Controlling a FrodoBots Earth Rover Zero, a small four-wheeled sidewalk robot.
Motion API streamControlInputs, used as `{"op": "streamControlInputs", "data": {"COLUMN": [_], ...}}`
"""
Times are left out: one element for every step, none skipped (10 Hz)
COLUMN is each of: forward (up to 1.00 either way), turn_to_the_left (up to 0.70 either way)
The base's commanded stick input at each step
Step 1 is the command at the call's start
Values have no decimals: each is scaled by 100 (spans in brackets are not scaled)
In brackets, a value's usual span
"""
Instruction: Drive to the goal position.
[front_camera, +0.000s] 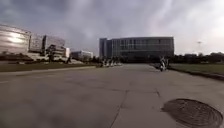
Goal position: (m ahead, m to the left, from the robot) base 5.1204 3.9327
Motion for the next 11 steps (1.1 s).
{"op": "streamControlInputs", "data": {"forward": [70,70,70,70,70,70,70,70,70,70,70], "turn_to_the_left": [0,0,0,0,0,0,-10,-14,-14,-14,-14]}}
